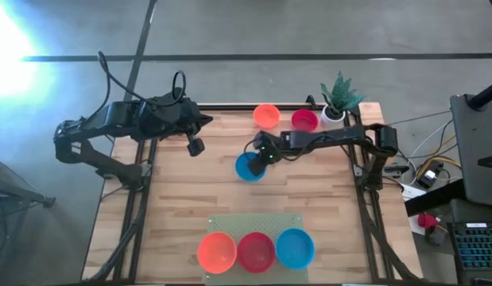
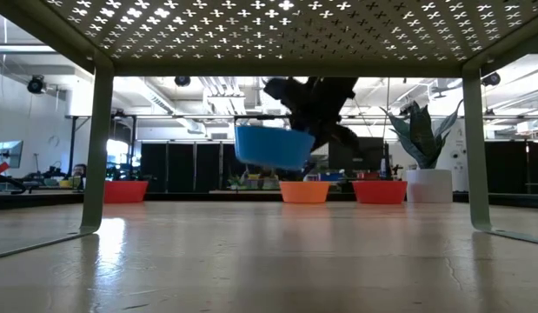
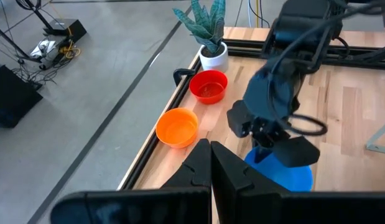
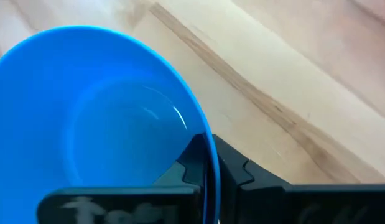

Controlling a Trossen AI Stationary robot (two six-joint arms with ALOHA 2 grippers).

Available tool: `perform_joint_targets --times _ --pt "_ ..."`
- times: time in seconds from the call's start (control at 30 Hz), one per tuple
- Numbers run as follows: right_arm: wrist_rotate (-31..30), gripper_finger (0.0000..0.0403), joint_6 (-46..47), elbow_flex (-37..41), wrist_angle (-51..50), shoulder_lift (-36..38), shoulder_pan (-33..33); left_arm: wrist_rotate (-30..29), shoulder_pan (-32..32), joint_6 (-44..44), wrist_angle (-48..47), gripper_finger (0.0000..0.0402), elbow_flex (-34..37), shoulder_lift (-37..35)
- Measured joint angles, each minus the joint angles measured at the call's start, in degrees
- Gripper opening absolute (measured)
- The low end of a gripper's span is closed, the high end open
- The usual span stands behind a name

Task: Pick & Place Mini bowls
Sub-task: Stack the blue bowl on the blue bowl on the shelf

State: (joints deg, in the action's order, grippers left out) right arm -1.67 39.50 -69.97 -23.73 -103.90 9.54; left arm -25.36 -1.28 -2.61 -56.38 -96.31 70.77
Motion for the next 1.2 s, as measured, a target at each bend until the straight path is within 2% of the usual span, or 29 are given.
perform_joint_targets --times 0.53,0.83,1.03,1.2 --pt "0.00 0.0008 -6.99 -0.02 -10.87 16.57 -0.22 1.06 -0.02 -0.24 -0.02 0.0000 0.00 0.12" --pt "0.20 0.0008 -10.19 -0.02 -14.76 25.38 -2.62 1.85 -0.02 -1.38 -0.03 0.0000 0.00 0.12" --pt "0.35 0.0008 -10.29 -0.68 -22.27 31.78 -4.25 2.32 0.00 -1.90 -0.02 0.0000 0.00 0.12" --pt "0.88 0.0008 -11.08 -4.51 -32.13 35.04 -6.40 2.37 0.00 -1.95 -0.02 0.0000 0.01 0.12"
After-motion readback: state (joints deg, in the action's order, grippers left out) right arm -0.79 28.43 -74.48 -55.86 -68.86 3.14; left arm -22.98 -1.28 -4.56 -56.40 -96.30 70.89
